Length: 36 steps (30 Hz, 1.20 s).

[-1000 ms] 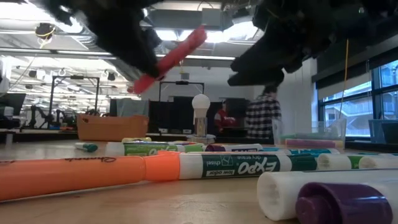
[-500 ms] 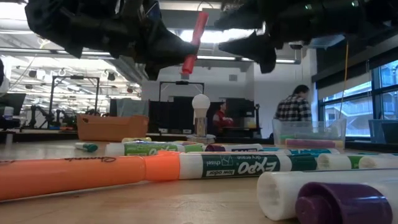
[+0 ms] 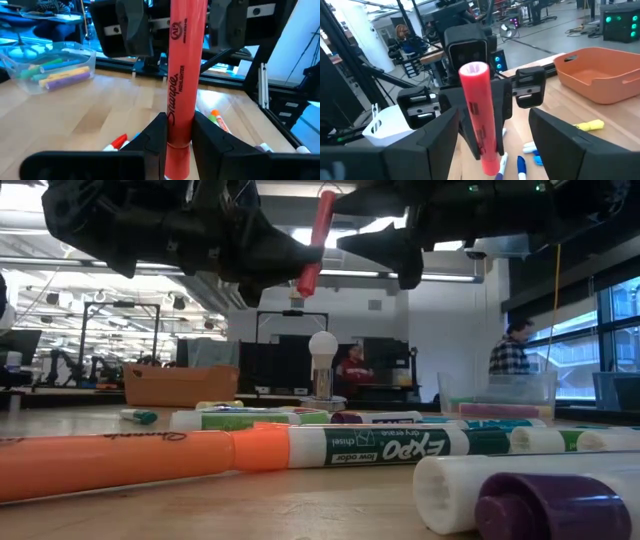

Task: Pick & Place Markers
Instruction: Put the large pink highlighter pen into the transparent bin

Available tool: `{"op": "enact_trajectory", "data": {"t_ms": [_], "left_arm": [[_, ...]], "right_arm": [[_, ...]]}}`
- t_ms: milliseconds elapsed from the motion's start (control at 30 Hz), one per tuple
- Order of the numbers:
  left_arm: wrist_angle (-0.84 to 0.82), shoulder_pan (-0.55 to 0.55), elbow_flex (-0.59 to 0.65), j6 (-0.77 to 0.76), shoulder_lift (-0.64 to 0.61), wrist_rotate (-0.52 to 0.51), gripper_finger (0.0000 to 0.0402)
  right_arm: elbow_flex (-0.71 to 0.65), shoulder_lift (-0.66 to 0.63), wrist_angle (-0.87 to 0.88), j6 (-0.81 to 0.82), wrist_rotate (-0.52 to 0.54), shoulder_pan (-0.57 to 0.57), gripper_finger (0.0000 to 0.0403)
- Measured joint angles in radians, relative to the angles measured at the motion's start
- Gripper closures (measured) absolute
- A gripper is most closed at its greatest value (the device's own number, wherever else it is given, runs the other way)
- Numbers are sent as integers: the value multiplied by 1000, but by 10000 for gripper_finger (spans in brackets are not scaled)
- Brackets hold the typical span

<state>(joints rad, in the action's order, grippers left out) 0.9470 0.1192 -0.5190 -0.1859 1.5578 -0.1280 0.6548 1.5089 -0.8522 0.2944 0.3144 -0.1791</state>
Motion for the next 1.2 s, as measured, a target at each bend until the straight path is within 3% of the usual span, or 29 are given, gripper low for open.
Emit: {"op": "enact_trajectory", "data": {"t_ms": [300, 1200], "left_arm": [[21, -32, 0, -95, 0, -7, 341], [20, -44, 0, -154, 0, 18, 340]], "right_arm": [[1, 0, 2, -63, -4, -1, 161], [1, 1, -8, -67, 30, -2, 161]]}}
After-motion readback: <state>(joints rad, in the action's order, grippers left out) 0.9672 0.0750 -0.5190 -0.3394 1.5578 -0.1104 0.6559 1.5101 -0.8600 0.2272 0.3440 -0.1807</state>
